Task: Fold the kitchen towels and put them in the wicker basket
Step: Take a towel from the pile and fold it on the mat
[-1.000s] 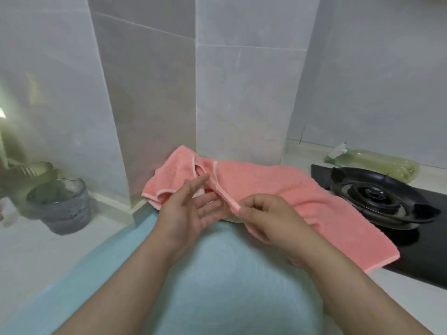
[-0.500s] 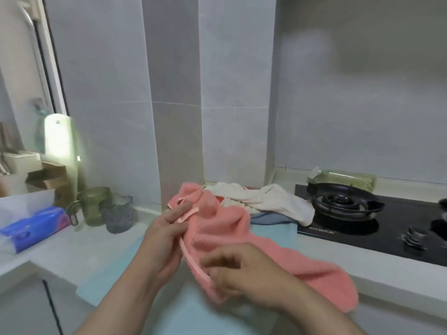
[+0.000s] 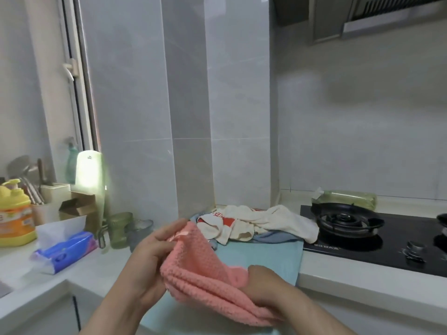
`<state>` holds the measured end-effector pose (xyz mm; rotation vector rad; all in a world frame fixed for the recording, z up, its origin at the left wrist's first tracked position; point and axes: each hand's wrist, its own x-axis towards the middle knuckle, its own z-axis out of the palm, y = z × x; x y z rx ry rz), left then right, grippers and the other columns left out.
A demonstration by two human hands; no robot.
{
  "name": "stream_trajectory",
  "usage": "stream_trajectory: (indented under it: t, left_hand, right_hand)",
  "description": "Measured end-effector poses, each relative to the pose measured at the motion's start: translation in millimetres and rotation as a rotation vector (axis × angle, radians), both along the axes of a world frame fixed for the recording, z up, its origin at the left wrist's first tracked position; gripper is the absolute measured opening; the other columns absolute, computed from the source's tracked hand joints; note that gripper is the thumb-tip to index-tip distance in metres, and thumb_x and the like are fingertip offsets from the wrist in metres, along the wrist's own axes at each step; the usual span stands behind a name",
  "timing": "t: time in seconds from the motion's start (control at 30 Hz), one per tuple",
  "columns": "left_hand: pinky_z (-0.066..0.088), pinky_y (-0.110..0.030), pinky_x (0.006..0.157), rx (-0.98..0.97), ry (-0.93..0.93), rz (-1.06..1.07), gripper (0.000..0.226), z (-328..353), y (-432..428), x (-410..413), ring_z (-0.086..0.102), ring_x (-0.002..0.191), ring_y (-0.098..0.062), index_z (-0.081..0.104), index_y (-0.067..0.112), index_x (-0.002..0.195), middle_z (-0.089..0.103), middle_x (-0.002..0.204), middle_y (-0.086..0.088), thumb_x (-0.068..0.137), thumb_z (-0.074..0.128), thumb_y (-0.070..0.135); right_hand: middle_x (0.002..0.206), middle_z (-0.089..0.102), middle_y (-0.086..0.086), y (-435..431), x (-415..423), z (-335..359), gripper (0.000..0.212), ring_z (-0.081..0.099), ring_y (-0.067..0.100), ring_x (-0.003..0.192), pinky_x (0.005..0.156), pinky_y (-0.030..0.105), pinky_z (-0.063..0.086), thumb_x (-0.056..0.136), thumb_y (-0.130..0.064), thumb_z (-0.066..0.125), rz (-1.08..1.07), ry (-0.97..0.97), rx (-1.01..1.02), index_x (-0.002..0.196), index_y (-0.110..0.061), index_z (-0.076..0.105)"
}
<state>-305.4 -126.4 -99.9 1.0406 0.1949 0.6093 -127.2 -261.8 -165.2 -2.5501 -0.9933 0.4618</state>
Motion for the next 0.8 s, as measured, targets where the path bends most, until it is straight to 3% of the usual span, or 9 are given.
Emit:
stream_trajectory:
  t: [0.07,0.13,0.27,0.37,0.47,0.6,0.67,0.8]
  left_hand:
    - [0.050,-0.023,0.042,-0.012,-0.011,0.016,0.048,3,2,-4,0.061,0.051,-0.020,0.064,0.003,0.116,0.073,0.088,-0.018,0.075,0.045,-0.015]
    - [0.050,-0.025,0.042,-0.013,-0.018,0.034,0.049,7,6,-9,0.063,0.054,-0.019,0.063,0.004,0.118,0.072,0.093,-0.018,0.076,0.046,-0.013]
    - [0.053,-0.026,0.046,0.046,-0.010,0.077,0.043,18,16,-18,0.063,0.072,-0.021,0.065,0.008,0.118,0.066,0.110,-0.018,0.085,0.046,-0.013]
    - [0.054,-0.024,0.050,0.143,0.018,0.104,0.058,32,21,-24,0.059,0.081,-0.023,0.068,0.013,0.115,0.062,0.118,-0.011,0.065,0.062,-0.017]
    - [0.051,-0.022,0.048,0.157,0.018,0.091,0.062,49,29,-22,0.056,0.078,-0.022,0.065,0.015,0.117,0.058,0.117,-0.010,0.075,0.046,-0.026]
    - [0.055,-0.026,0.057,0.146,-0.010,0.106,0.057,81,34,-18,0.056,0.084,-0.024,0.061,0.013,0.121,0.056,0.120,-0.015,0.083,0.039,-0.024]
    - [0.055,-0.022,0.052,0.159,-0.019,0.140,0.051,97,32,-20,0.056,0.081,-0.024,0.058,0.009,0.122,0.055,0.118,-0.018,0.085,0.043,-0.022]
    - [0.057,-0.023,0.057,0.171,-0.033,0.217,0.045,125,30,-29,0.060,0.081,-0.022,0.053,0.004,0.126,0.061,0.111,-0.019,0.087,0.048,-0.018]
  right_hand:
    - [0.088,0.064,-0.001,0,-1,9,0.038,0.060,0.016,0.082,0.065,0.026,0.044,0.077,-0.051,0.064,-0.007,0.107,0.050,0.093,-0.017,0.064]
    - [0.071,0.064,-0.003,-3,1,17,0.021,0.058,0.014,0.066,0.060,0.024,0.040,0.068,-0.036,0.071,-0.053,0.295,0.177,0.078,-0.018,0.063]
    - [0.076,0.072,0.007,-13,2,30,0.016,0.063,0.017,0.065,0.061,0.025,0.048,0.077,-0.015,0.074,-0.078,0.657,0.596,0.091,-0.008,0.067]
    - [0.099,0.074,0.018,-24,0,54,0.029,0.069,0.029,0.087,0.083,0.039,0.056,0.089,-0.023,0.069,-0.123,0.880,0.851,0.109,-0.002,0.069]
    - [0.118,0.067,0.024,-39,-5,88,0.058,0.064,0.037,0.111,0.105,0.047,0.044,0.090,-0.051,0.056,-0.043,1.193,0.926,0.115,-0.001,0.070]
    - [0.106,0.066,0.024,-56,-7,123,0.042,0.064,0.036,0.097,0.096,0.045,0.047,0.090,-0.032,0.056,0.065,1.181,0.982,0.110,0.003,0.068]
    - [0.104,0.067,0.023,-63,-9,142,0.035,0.064,0.035,0.096,0.095,0.046,0.048,0.095,-0.025,0.052,0.049,1.102,1.058,0.112,0.004,0.066]
    - [0.085,0.065,0.012,-73,-12,178,0.013,0.063,0.022,0.076,0.074,0.036,0.057,0.100,-0.019,0.048,-0.015,0.924,1.266,0.103,-0.011,0.058]
